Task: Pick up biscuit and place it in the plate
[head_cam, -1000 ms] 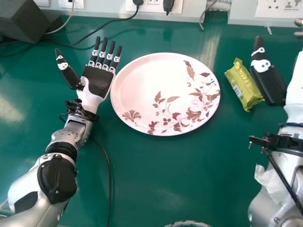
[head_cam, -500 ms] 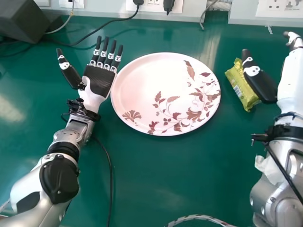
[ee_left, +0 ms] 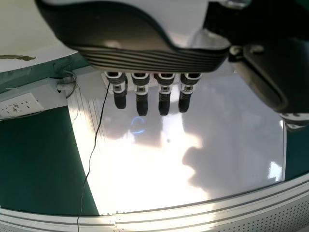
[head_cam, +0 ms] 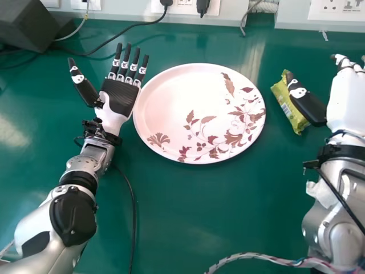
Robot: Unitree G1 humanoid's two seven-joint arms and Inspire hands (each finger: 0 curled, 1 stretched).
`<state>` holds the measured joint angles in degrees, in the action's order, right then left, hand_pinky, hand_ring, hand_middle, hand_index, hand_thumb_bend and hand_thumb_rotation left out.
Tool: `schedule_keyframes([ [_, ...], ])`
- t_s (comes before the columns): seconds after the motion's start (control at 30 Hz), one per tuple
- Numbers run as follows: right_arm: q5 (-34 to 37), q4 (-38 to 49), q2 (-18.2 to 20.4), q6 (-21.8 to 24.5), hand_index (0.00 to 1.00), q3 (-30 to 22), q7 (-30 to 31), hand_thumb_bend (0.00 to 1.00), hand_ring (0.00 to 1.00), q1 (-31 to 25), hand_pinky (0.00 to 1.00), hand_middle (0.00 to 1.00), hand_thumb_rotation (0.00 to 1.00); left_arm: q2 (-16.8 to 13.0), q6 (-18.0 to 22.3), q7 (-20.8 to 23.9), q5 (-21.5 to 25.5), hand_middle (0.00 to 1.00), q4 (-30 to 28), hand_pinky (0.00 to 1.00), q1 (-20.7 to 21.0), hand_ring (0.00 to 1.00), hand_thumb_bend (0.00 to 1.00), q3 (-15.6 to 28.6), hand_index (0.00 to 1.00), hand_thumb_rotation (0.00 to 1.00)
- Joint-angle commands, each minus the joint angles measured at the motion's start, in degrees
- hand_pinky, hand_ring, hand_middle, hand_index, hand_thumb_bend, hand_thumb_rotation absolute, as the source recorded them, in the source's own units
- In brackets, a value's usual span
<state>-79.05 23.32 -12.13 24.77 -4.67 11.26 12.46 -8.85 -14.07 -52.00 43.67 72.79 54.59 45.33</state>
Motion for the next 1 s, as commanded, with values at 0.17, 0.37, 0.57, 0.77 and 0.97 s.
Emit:
schedule_keyframes([
  [0.17,2.4,-4.0,-2.3,1.2,0.90,0.8,-1.6,0.87,0.79,2.3,0.68,0.86,0.64,1.0,0.3,0.3,-0.2,1.00,1.0,1.00,-1.6,0.98,1.00,-0.2,1.00,0.66],
  [0.37,3.8,-7.4,-4.0,2.2,0.91,1.8,-1.7,0.87,0.80,4.2,0.68,0.87,0.67,1.2,-0.1,0.1,-0.1,1.00,1.0,1.00,-1.4,1.00,1.00,-0.2,1.00,0.65],
  [0.57,5.1,-10.8,-6.0,2.9,0.92,3.1,-1.7,0.87,0.80,5.5,0.69,0.87,0.64,1.2,-0.3,-0.3,0.0,1.00,1.1,1.00,-1.4,1.00,1.00,-0.1,1.00,0.66],
  [0.77,5.5,-13.3,-8.0,3.5,0.92,5.2,-0.4,0.87,0.79,6.4,0.68,0.87,0.65,1.2,-0.7,-0.4,0.0,1.00,1.0,1.00,-1.5,1.00,1.00,-0.2,1.00,0.68],
  [0.97,6.9,-15.3,-9.2,4.1,0.91,6.6,-0.1,0.87,0.78,7.2,0.68,0.86,0.65,1.3,-0.5,0.1,-0.1,1.00,1.0,1.00,-1.6,1.00,1.00,-0.2,1.00,0.67],
])
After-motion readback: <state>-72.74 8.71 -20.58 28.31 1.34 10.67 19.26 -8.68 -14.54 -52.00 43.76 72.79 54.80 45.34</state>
